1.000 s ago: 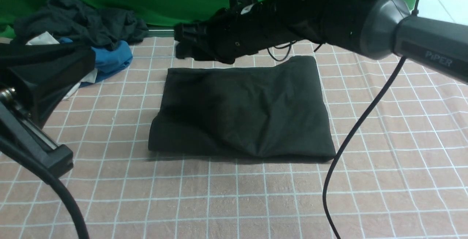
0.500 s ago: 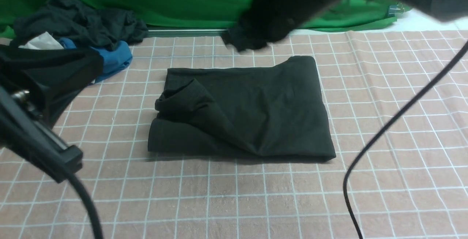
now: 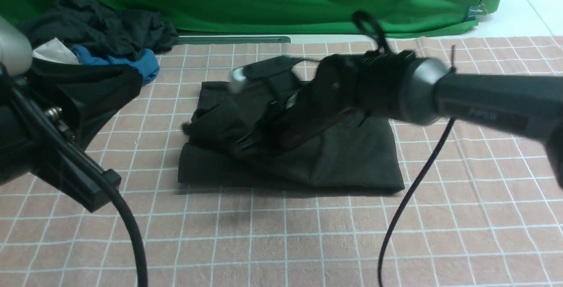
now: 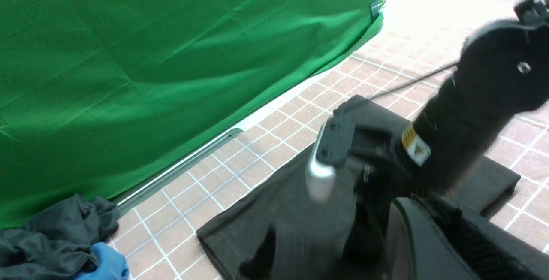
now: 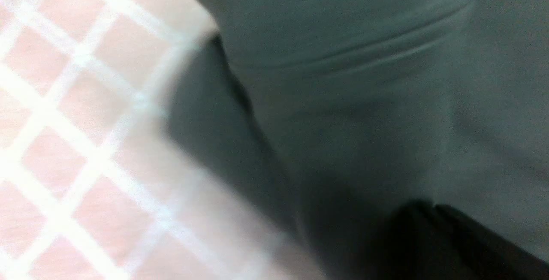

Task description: Fold a long-sleeved shirt over a pink coffee tablecloth.

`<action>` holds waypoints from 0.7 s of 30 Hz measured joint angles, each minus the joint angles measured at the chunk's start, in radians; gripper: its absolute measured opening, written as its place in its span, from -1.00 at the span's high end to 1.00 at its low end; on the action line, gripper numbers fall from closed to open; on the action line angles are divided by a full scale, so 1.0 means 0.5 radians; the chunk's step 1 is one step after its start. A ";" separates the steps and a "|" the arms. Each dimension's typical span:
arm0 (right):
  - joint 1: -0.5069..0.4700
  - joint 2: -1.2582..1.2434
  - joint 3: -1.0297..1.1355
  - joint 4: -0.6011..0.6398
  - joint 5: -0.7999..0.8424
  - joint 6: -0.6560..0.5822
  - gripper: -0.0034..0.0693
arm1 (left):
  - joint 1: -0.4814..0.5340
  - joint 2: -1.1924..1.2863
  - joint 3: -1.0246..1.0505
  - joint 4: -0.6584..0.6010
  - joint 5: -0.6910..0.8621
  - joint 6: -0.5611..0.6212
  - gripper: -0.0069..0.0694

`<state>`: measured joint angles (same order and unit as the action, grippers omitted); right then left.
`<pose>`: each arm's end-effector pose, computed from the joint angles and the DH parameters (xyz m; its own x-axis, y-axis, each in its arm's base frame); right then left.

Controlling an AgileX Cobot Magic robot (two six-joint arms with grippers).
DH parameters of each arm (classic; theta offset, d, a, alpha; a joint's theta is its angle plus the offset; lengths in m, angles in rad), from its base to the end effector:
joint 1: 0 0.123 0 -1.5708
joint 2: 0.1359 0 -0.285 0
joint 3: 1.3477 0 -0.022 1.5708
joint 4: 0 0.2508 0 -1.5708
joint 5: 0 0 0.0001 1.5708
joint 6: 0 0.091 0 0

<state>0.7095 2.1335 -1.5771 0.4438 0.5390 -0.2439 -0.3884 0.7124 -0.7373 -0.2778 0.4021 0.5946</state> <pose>0.3416 0.3198 0.1745 -0.7215 -0.4357 -0.5381 -0.6341 0.7280 0.2607 0.1308 -0.0641 0.3620 -0.0815 0.3895 -0.9174 0.5290 0.7970 0.2914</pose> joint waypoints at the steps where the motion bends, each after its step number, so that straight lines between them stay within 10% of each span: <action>1: 0.007 0.000 0.000 0.011 0.000 0.000 0.86 | 0.000 0.000 0.000 0.000 0.000 0.000 0.77; 14: 0.157 -0.103 -0.078 0.122 0.039 -0.157 0.85 | 0.000 0.000 0.000 0.000 0.046 0.000 0.77; 21: -0.164 -0.485 -0.040 -0.539 0.338 0.155 0.85 | 0.000 0.046 0.000 -0.014 0.164 -0.171 0.77</action>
<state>0.6276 1.8909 -1.5973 0.1744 0.7081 -0.1662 -0.3884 0.7354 -0.7373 -0.2850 0.4840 0.5093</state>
